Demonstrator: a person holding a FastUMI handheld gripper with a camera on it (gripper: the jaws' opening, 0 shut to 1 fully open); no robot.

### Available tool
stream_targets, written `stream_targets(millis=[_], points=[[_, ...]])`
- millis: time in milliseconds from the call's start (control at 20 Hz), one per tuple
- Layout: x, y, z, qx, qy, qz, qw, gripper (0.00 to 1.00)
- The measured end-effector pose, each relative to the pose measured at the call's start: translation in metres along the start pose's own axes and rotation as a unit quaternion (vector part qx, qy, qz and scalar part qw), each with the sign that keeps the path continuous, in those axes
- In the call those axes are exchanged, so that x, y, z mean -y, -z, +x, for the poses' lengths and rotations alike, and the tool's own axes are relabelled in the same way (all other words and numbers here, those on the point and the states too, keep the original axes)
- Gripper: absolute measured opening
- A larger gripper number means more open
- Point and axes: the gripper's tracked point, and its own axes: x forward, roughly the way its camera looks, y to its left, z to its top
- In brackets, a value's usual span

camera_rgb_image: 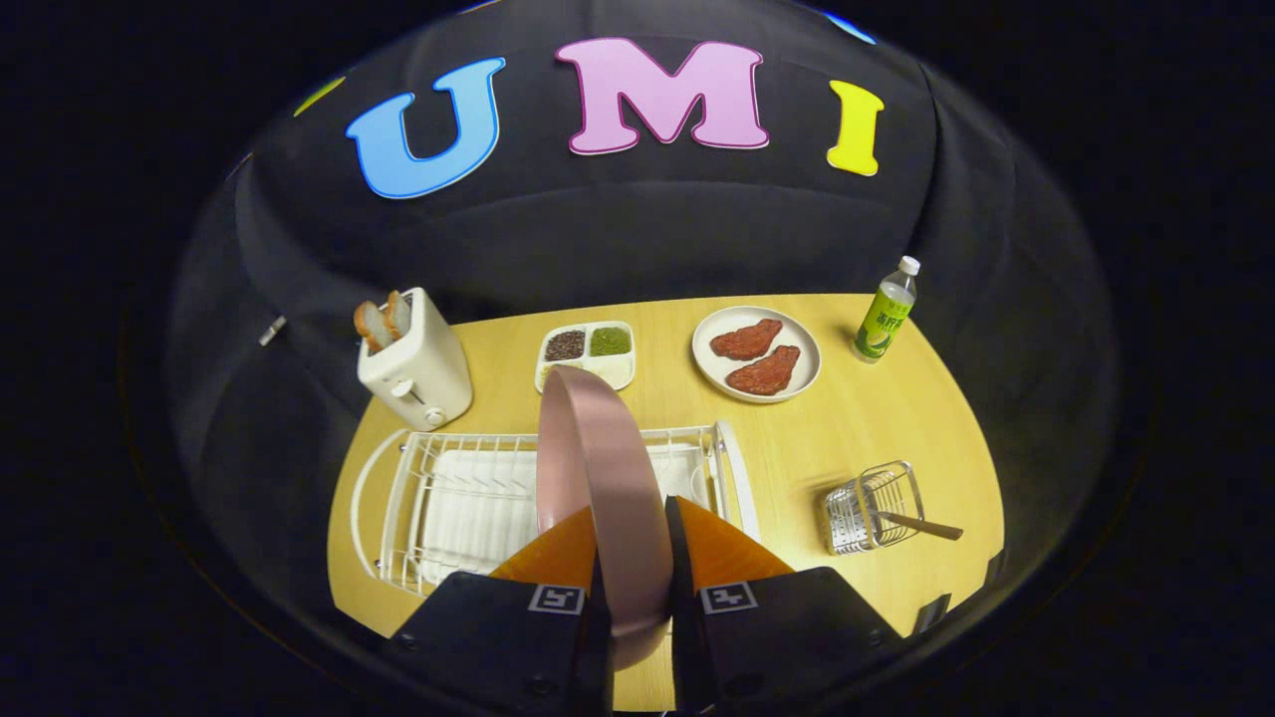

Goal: Take the plate from the dish rack, then take the spoon from the basket and place it into the plate.

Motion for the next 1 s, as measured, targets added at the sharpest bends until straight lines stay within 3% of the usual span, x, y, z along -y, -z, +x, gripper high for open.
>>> stream_targets(millis=[250,500,750,1000], points=[[0.024,0.027,-0.045,-0.008,-0.047,0.063,0.997,0.27],[0.048,0.083,-0.081,-0.053,-0.085,0.128,0.987,0.27],[0.064,0.166,-0.109,-0.120,-0.097,0.176,0.972,0.27],[0.065,0.229,-0.099,-0.161,-0.105,0.187,0.963,0.27]])
